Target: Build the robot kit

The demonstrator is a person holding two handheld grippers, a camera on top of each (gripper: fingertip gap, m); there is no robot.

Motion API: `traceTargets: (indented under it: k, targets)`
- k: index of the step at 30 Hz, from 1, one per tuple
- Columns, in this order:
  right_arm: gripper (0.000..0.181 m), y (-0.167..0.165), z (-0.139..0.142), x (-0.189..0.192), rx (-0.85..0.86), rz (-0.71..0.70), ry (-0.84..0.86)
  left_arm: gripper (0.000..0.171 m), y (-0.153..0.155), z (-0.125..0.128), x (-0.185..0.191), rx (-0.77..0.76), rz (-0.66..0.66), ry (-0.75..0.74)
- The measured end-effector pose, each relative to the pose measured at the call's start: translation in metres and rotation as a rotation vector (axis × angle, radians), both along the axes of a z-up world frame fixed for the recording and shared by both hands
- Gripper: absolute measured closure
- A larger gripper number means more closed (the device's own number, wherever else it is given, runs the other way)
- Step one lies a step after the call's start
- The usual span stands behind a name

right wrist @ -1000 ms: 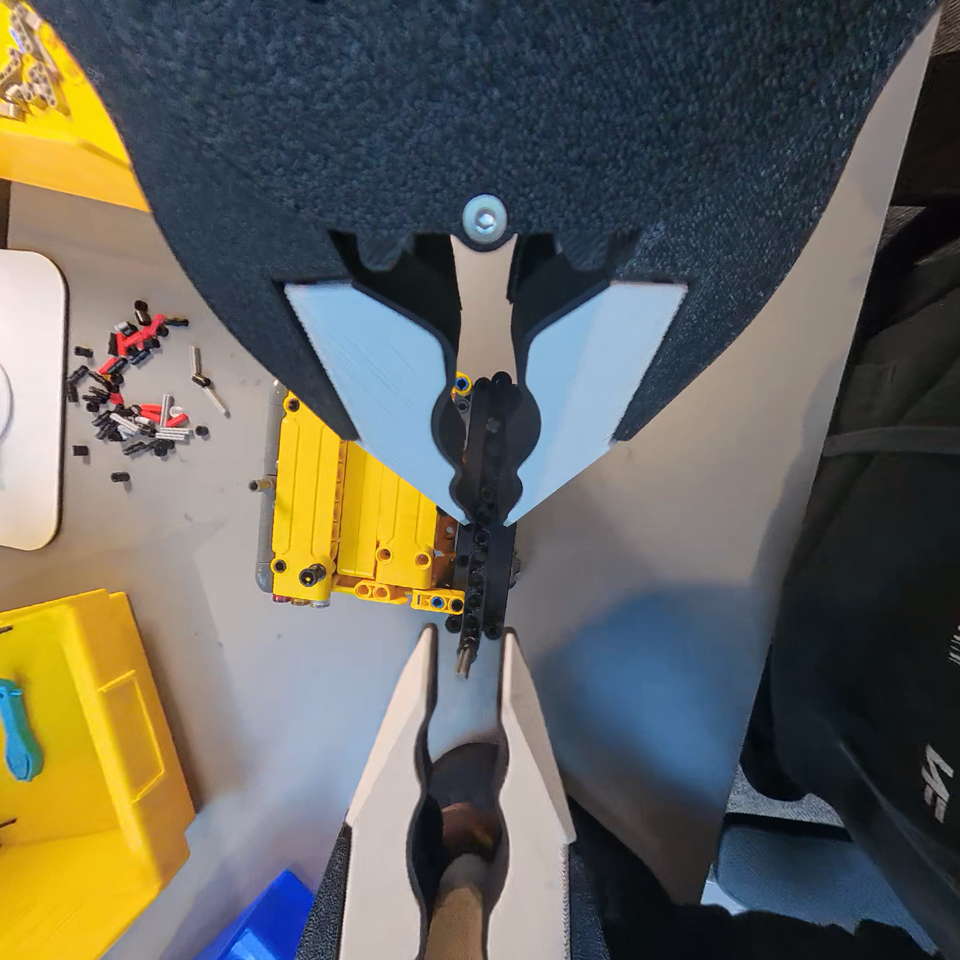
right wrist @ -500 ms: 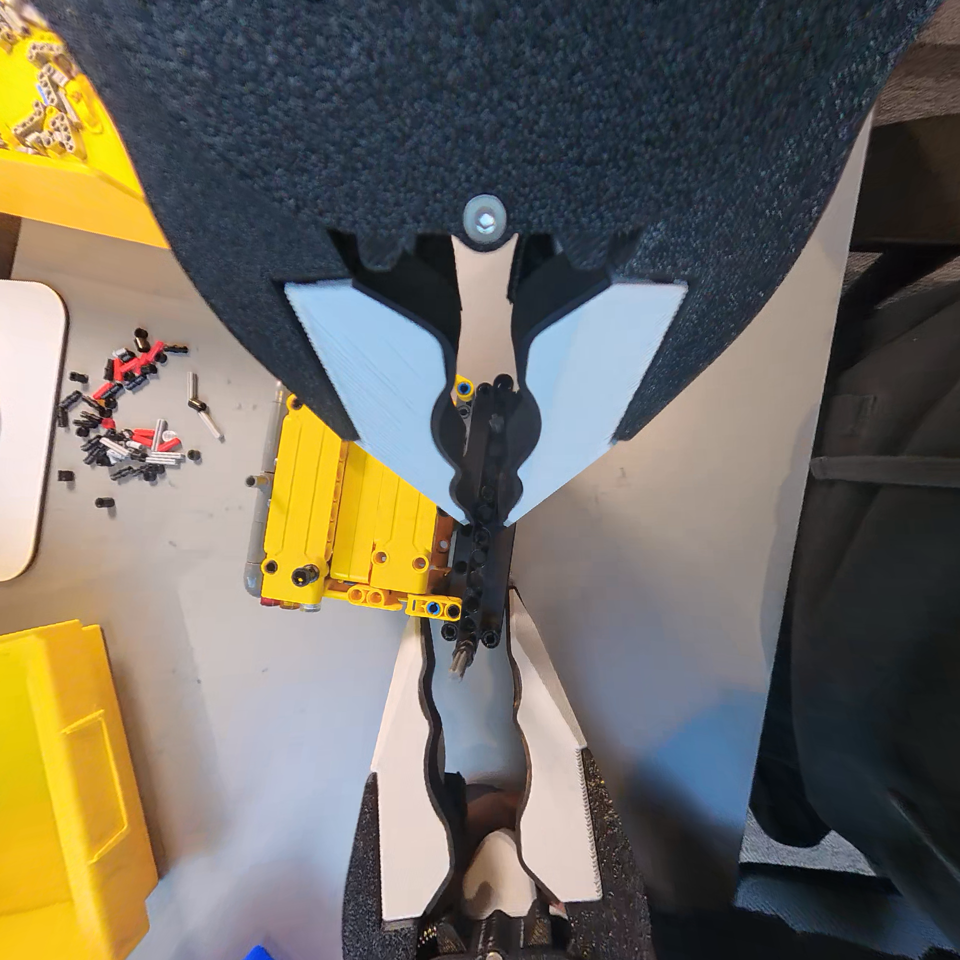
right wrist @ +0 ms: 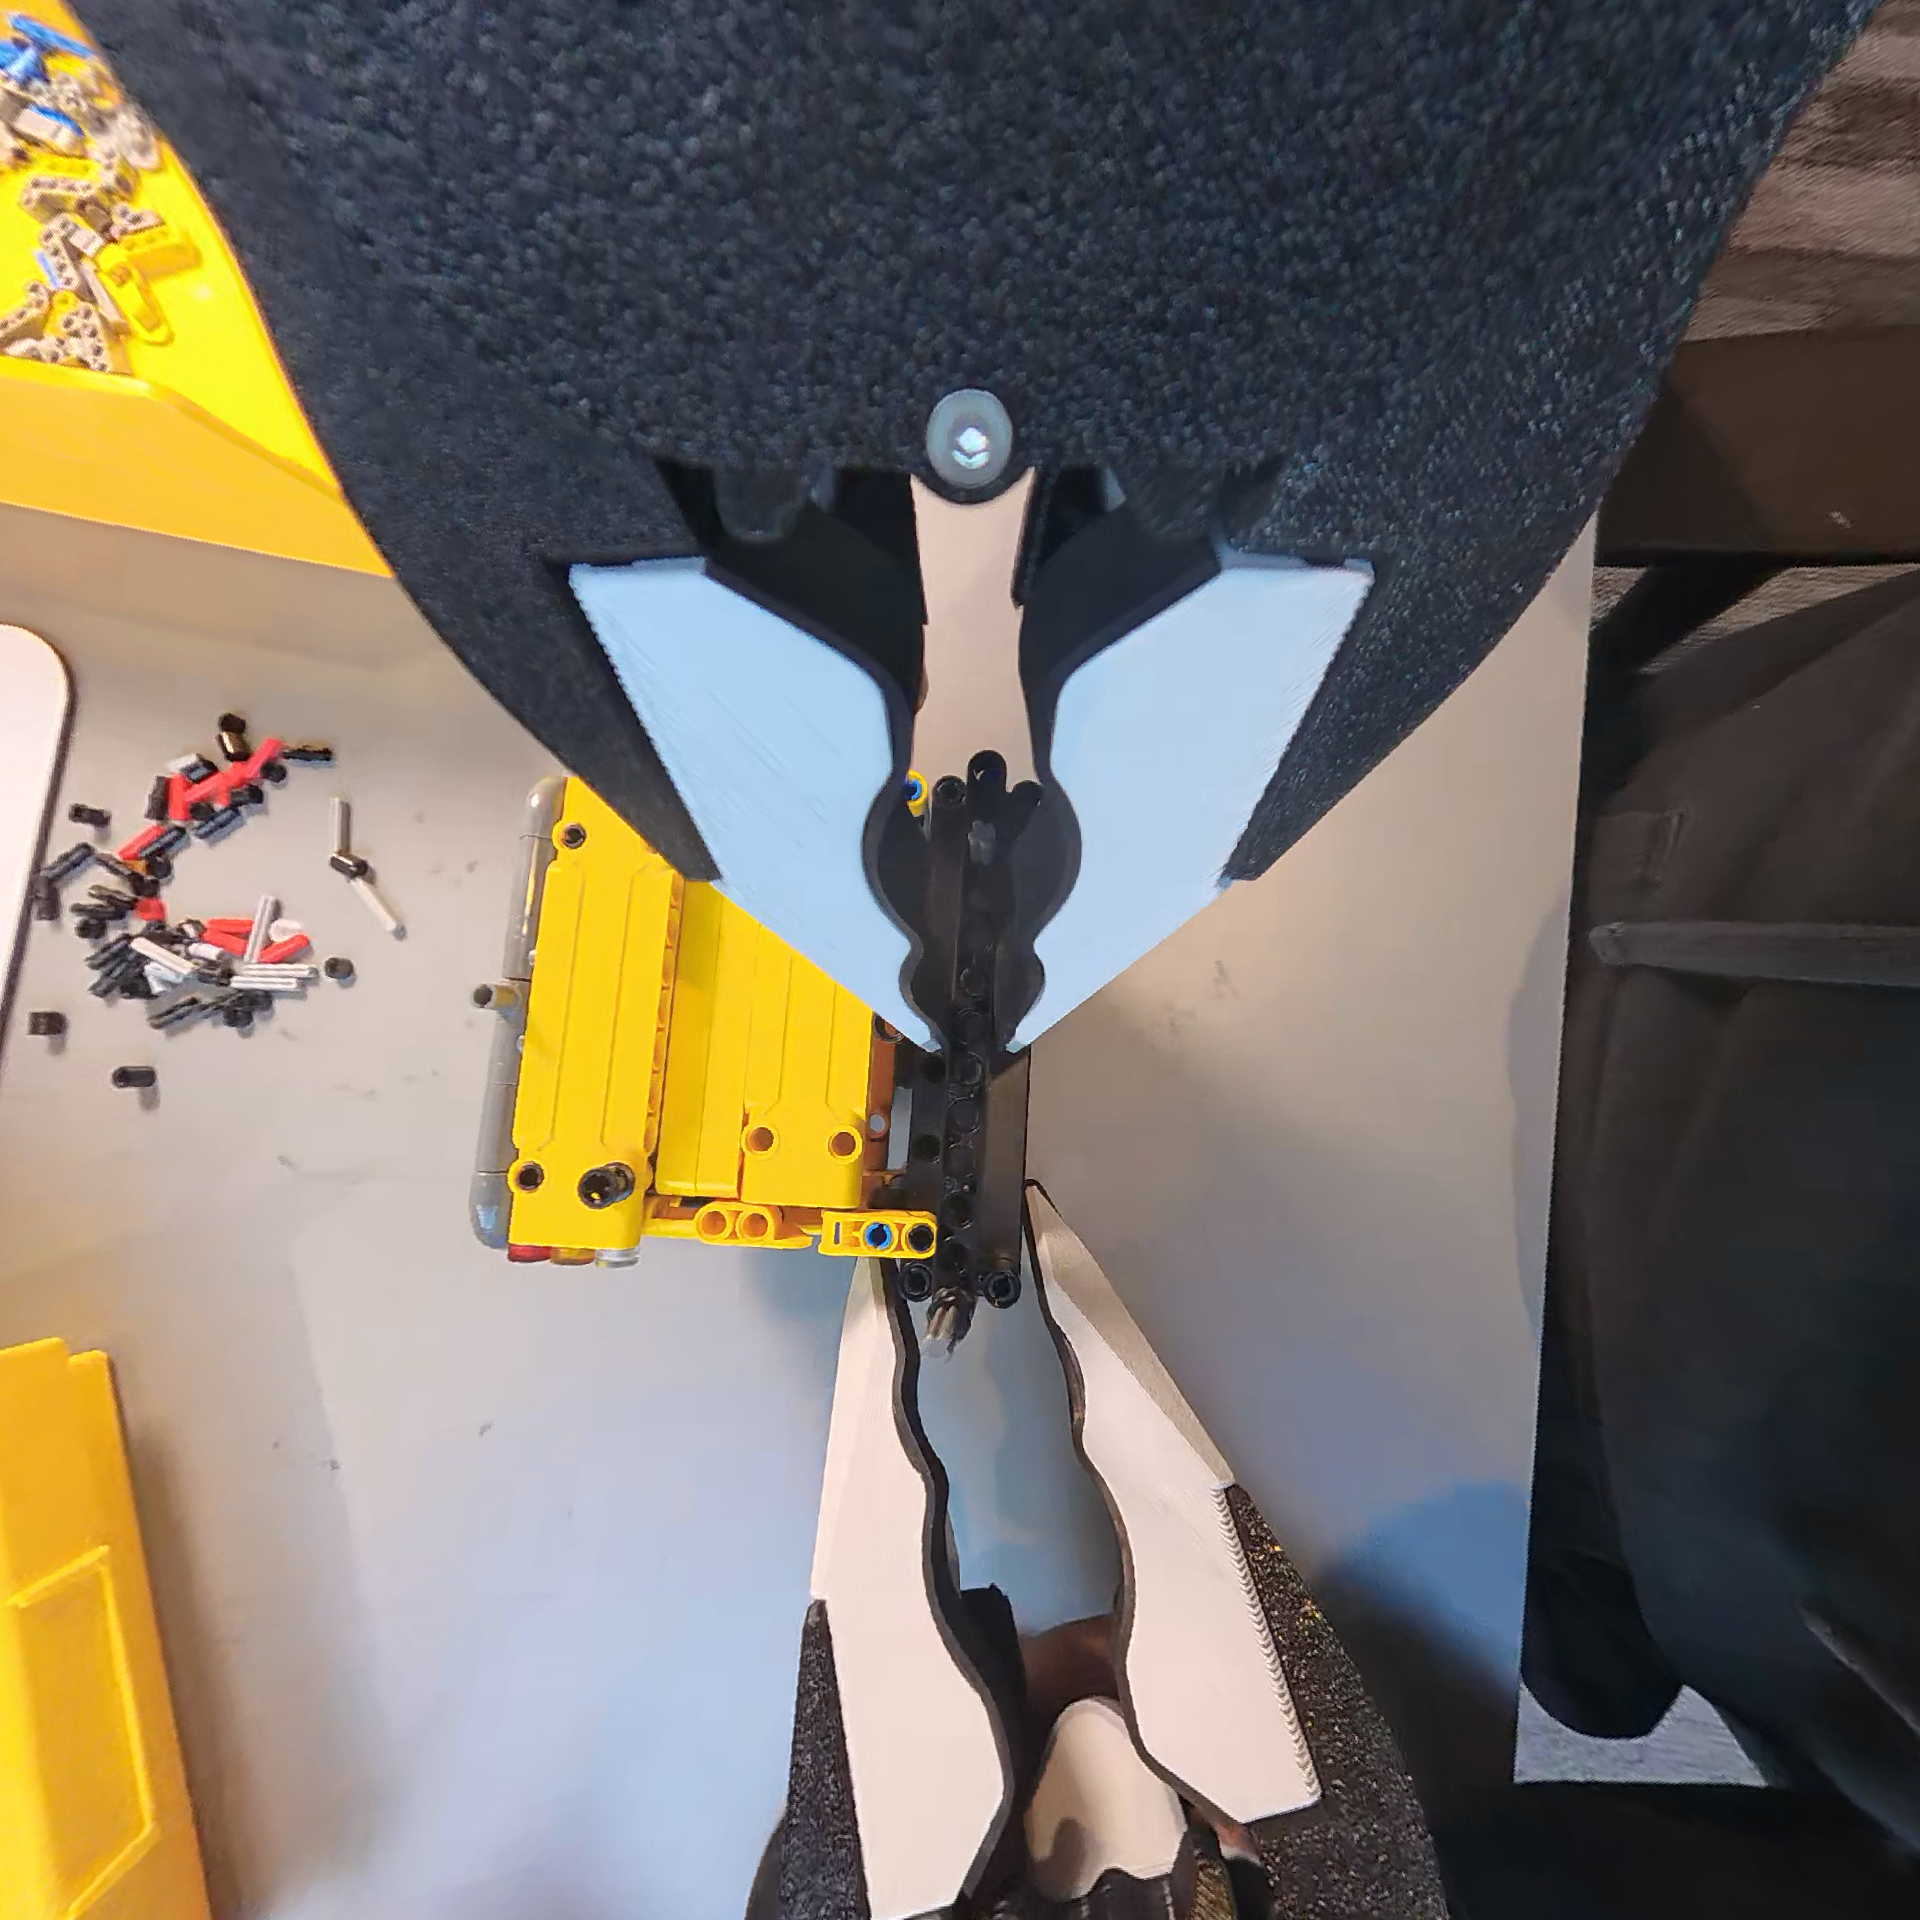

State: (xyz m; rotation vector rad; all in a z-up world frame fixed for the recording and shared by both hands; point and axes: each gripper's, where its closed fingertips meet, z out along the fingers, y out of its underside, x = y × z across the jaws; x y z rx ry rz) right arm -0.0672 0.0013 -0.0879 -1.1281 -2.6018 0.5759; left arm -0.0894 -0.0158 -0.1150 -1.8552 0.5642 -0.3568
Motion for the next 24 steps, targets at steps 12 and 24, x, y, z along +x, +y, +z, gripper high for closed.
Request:
traceTargets:
  k: [12, 24]
  targets:
    - [0.174, 0.0, 0.0, 0.0, -0.004, -0.01, 0.024, 0.16, -0.003, 0.038, 0.002, 0.165, -0.066, -0.066]
    - [0.158, -0.017, 0.007, -0.007, -0.008, 0.054, 0.069, 0.166, -0.006, 0.034, 0.006, 0.13, -0.122, 0.028]
